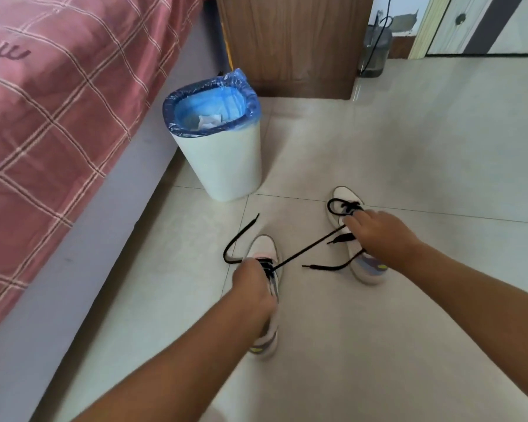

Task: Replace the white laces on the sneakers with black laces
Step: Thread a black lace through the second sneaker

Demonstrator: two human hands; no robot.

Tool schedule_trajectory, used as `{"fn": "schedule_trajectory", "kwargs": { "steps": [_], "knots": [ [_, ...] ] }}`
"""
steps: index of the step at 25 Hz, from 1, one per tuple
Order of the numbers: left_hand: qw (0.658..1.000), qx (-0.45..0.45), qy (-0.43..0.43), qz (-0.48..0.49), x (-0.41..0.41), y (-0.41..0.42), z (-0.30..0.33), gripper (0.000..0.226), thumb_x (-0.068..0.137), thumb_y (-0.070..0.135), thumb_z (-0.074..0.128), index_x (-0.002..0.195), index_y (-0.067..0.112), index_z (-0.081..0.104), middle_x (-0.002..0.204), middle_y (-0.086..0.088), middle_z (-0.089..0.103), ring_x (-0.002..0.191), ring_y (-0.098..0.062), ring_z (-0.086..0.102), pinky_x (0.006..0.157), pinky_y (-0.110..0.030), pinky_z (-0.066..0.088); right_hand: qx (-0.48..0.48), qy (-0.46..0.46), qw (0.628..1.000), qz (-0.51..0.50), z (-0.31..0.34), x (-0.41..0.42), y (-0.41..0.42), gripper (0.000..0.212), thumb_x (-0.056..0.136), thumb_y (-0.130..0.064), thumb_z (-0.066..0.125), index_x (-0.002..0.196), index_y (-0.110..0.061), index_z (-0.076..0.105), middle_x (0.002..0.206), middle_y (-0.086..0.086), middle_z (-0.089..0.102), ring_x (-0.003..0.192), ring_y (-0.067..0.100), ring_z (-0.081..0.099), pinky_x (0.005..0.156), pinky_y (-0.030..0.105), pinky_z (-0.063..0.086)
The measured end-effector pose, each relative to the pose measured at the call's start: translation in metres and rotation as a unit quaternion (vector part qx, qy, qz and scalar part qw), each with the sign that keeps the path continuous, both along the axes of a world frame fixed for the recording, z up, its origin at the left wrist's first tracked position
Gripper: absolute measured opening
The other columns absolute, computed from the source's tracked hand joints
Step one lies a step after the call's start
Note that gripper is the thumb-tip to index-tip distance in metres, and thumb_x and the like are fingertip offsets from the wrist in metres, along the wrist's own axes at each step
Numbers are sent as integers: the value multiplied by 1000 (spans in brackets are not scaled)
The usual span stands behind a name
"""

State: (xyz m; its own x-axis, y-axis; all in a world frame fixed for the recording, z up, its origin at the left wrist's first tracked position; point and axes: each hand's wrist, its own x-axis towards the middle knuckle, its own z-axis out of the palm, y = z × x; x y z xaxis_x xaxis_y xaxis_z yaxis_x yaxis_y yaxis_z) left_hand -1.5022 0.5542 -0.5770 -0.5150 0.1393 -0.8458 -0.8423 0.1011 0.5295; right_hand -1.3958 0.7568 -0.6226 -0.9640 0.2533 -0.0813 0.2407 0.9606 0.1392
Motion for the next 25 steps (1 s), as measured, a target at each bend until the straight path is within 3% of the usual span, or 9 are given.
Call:
{"fn": "schedule_trajectory", "kwargs": {
  "steps": [1,2,4,8,10,12,15,19,25],
  "knots": [
    [999,-21,23,-38,-7,-1,1,32,97,5,34,65,10,41,69,17,0,53,-18,34,48,-21,32,10,40,998,-36,2,2,11,45,35,5,82,76,-1,64,62,12,57,48,29,56,40,28,40],
    [994,-55,60,-79,-14,-4,4,28,95,4,37,67,7,43,59,10,14,55,-17,35,52,-23,32,13,75,994,-75,9,4,22,38,45,7,79,78,1,63,61,13,56,48,29,55,42,28,41],
    [962,-110,175,-178,-24,-9,-5,16,92,6,40,79,6,48,76,-9,46,62,-16,38,58,-25,32,43,165,978,-118,14,9,36,21,70,7,68,90,3,61,66,17,59,54,33,59,46,33,46],
    [788,-128,353,-488,-42,6,-37,30,99,18,41,125,12,54,119,0,55,110,-15,52,87,-20,35,-151,176,932,-279,14,18,62,28,98,-8,38,121,-2,53,113,22,60,103,39,55,84,43,43],
    [702,-112,372,-597,-45,14,-52,30,100,24,40,118,9,60,118,-4,59,114,-19,52,87,-20,33,-212,204,894,-337,14,24,76,29,96,-5,38,118,-2,58,112,23,62,103,39,56,87,41,43],
    [647,-122,358,-662,-51,9,-68,26,99,26,45,91,10,64,90,-4,62,94,-20,55,76,-24,36,-235,226,871,-368,12,28,83,29,93,-1,41,112,-1,63,108,24,64,100,40,60,89,43,46],
    [638,-143,359,-666,-60,5,-76,19,92,26,57,78,16,65,76,1,59,74,-11,53,63,-20,35,-309,251,806,-438,9,42,94,27,87,5,44,104,5,65,92,19,70,90,37,64,86,44,50],
    [667,-167,346,-639,-67,-3,-74,18,88,28,64,72,20,66,68,6,60,63,-4,51,58,-15,38,-407,259,707,-517,10,57,100,23,90,6,41,97,-1,61,41,-5,60,48,11,60,51,25,47],
    [718,-183,322,-589,-85,-19,-72,23,85,25,68,80,4,74,77,-7,64,69,-12,53,66,-21,41,-429,-19,751,-501,2,83,96,22,92,-9,57,72,0,59,69,17,66,41,14,51,36,17,31]
  ]
}}
